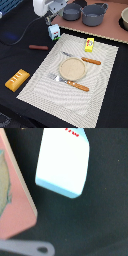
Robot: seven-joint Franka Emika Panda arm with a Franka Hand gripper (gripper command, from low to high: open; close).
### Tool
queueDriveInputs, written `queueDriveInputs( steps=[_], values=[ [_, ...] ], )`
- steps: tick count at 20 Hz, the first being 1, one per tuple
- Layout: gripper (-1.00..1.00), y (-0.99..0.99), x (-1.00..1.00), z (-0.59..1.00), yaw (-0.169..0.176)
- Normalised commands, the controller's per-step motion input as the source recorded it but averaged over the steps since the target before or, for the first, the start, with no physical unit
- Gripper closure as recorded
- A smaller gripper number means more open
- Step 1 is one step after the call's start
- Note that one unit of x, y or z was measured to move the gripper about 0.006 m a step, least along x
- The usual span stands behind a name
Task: Interact with the objects in diverse but meaningful ways.
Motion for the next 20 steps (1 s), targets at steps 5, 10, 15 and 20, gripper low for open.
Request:
queueDriveInputs(
  steps=[5,10,15,20],
  values=[
    [-1.00,0.00,0.00,-0.22,-0.069],
    [-1.00,0.01,0.01,-0.26,-0.041],
    [-1.00,0.00,0.02,-0.31,-0.026],
    [-1.00,0.06,0.01,-0.31,-0.018]
  ],
)
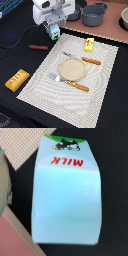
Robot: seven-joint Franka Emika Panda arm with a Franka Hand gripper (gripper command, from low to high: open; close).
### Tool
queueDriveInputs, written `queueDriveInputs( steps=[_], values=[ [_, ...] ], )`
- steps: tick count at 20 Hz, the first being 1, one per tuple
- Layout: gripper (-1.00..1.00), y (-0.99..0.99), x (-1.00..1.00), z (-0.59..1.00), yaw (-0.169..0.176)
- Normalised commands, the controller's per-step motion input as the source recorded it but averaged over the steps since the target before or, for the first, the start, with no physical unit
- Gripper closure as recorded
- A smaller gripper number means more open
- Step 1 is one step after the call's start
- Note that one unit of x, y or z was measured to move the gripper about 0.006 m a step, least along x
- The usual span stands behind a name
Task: Interact with the objects in diverse but meaningful ways.
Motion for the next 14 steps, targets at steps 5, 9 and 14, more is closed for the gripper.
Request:
queueDriveInputs(
  steps=[5,9,14],
  values=[
    [-1.00,0.16,0.00,-0.32,-0.013],
    [-1.00,0.18,0.00,-0.31,-0.009],
    [-1.00,0.18,-0.05,-0.18,-0.017]
  ],
)
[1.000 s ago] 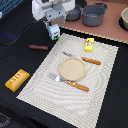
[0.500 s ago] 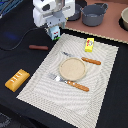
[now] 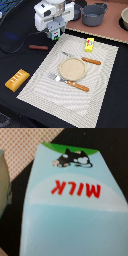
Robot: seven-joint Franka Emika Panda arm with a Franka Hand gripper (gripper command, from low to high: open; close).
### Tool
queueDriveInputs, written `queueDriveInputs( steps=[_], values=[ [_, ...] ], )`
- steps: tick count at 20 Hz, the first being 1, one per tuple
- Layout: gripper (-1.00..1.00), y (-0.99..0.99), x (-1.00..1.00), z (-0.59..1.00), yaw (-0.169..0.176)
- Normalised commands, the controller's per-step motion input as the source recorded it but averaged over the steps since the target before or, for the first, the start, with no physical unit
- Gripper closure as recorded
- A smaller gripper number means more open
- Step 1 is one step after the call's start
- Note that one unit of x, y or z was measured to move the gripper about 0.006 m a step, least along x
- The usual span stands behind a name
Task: Interact with the objects in diverse but meaningful ways.
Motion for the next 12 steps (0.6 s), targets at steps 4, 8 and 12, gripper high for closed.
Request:
queueDriveInputs(
  steps=[4,8,12],
  values=[
    [-1.00,0.09,-0.12,0.01,-0.074],
    [-1.00,0.06,-0.24,0.10,-0.079],
    [-1.00,0.11,-0.36,0.17,-0.053]
  ],
)
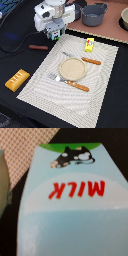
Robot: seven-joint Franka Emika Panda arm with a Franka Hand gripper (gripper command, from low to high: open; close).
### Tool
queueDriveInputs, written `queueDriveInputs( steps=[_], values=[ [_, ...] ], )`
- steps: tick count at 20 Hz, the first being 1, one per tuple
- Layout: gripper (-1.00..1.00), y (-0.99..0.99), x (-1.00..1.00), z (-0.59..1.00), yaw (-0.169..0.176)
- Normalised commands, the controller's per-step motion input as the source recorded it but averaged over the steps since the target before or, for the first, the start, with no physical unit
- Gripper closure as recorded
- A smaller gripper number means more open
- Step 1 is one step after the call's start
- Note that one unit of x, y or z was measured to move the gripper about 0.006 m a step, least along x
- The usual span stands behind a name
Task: Interact with the objects in diverse but meaningful ways.
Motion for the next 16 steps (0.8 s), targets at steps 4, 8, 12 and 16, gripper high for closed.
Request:
queueDriveInputs(
  steps=[4,8,12,16],
  values=[
    [-1.00,0.20,-0.34,0.13,-0.021],
    [-1.00,0.26,-0.19,0.10,-0.001],
    [-1.00,0.29,-0.04,0.05,0.000],
    [1.00,0.23,0.00,0.00,0.000]
  ],
)
